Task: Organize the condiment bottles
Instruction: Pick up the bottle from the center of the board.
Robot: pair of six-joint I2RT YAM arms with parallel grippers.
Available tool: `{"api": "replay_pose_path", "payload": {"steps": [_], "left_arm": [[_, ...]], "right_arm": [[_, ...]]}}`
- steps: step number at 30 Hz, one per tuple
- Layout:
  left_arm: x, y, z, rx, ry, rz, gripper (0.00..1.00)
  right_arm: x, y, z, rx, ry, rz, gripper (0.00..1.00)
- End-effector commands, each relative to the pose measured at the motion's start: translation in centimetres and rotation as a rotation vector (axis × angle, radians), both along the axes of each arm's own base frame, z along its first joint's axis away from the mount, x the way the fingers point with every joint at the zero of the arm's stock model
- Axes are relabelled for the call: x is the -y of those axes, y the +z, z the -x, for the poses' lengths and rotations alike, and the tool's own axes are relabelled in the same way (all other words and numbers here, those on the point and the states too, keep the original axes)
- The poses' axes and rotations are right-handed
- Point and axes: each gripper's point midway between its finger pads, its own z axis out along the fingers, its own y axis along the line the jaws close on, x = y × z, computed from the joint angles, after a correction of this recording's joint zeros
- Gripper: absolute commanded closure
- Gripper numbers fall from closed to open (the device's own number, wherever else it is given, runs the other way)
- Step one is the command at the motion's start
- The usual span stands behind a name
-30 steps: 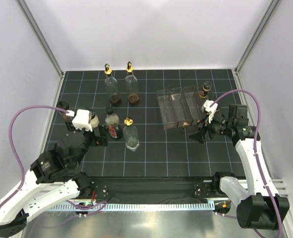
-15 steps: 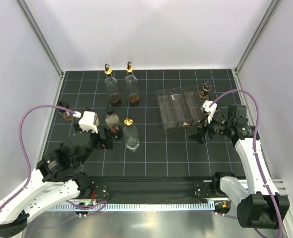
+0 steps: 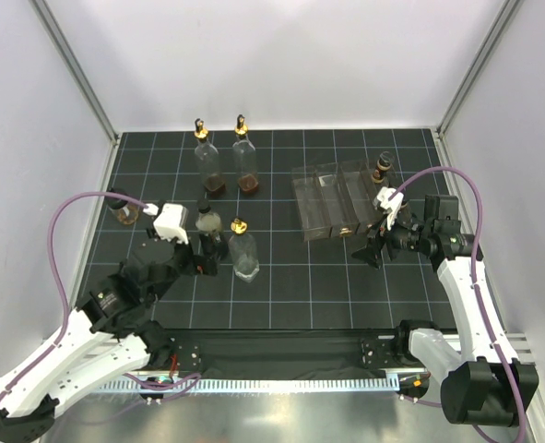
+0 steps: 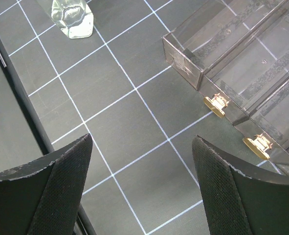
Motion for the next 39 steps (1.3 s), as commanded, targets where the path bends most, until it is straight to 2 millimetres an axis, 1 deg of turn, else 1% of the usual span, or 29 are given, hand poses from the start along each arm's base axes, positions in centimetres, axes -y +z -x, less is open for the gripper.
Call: {"api": "replay_pose_path", "payload": {"steps": [1,8,9,13,18,25,30,32,34,39], "left_arm": [[1.3,0.5,-0.5,0.006,-0.021,0.068,0.0],[2.5,-0.2,-1.2,-0.021,-0.045,0.094,0.0],[2.7,-0.5,-1.4,-0.032,-0.049,0.087,0.0],[3.4,0.0,-1.9,-0.025,-0.073,0.115,0.01],[4.5,0.2,-1.8,-0.028,-0.134,0.125,0.03],[6.8,0.1,-1.7,-0.039,-0.237,0.146,0.04],[7.6,1.3,-2.2,0.017,-0.272,0.167,0.05],[7.8,1.3,-2.5,0.027,-0.274,0.163,0.05],[8.2,1.6,-2.7,0.041,-0.287,0.169,0.06],[9.3,1.5,-3.4,0.021,-0.299,0.172,0.14]], "right_arm": [[-0.2,0.1,-0.2,0.021,0.018,0.001,0.17],[-0.2,0.1,-0.2,0.02,0.019,0.002,0.17],[-0.2,0.0,-0.2,0.02,0.019,0.003,0.17],[-0.2,0.1,-0.2,0.02,0.02,0.003,0.17],[-0.2,0.0,-0.2,0.017,0.022,0.004,0.17],[-0.2,0.0,-0.2,0.018,0.024,0.006,0.17],[-0.2,-0.1,-0.2,0.013,0.026,0.006,0.17],[-0.2,-0.1,-0.2,0.01,0.024,0.006,0.17],[-0.2,-0.2,-0.2,0.006,0.024,0.006,0.17],[-0.2,-0.2,-0.3,0.011,0.026,0.008,0.17]]}}
